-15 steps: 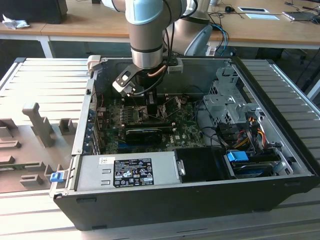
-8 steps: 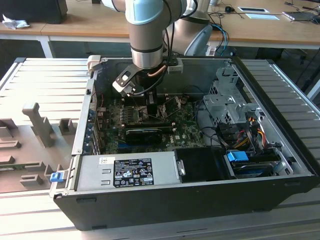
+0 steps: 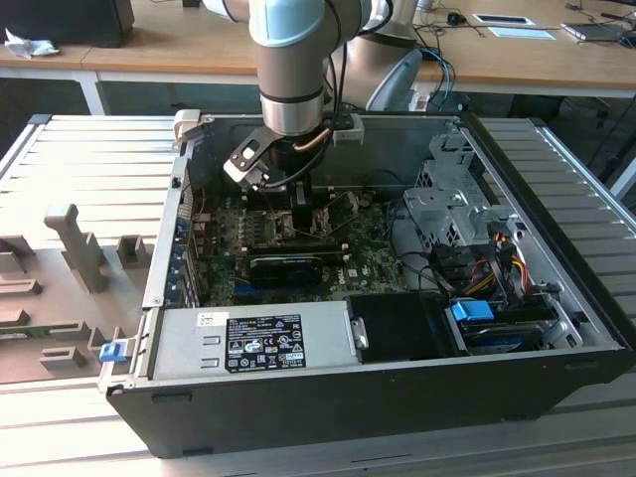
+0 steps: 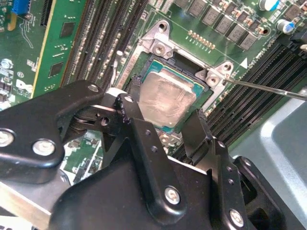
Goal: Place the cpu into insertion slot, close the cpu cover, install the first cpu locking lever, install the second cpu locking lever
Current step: 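Place the cpu into insertion slot, then close the cpu cover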
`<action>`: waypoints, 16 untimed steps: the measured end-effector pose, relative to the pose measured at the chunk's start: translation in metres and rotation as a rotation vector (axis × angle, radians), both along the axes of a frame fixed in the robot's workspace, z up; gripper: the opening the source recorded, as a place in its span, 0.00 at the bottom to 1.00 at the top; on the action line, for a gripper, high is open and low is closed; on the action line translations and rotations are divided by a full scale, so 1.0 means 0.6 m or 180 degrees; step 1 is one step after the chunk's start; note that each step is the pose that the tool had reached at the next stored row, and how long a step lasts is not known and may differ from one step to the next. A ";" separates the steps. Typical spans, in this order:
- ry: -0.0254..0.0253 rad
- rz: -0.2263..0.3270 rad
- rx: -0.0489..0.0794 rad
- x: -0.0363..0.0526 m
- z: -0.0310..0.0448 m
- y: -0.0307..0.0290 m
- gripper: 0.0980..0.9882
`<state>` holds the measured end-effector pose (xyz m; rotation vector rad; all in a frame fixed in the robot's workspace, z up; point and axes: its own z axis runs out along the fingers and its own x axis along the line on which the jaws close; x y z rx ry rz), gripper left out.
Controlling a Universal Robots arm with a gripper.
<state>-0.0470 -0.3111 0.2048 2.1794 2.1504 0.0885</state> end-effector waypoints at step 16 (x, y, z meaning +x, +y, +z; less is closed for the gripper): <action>0.0007 -0.0014 0.0000 0.002 0.023 0.0000 0.01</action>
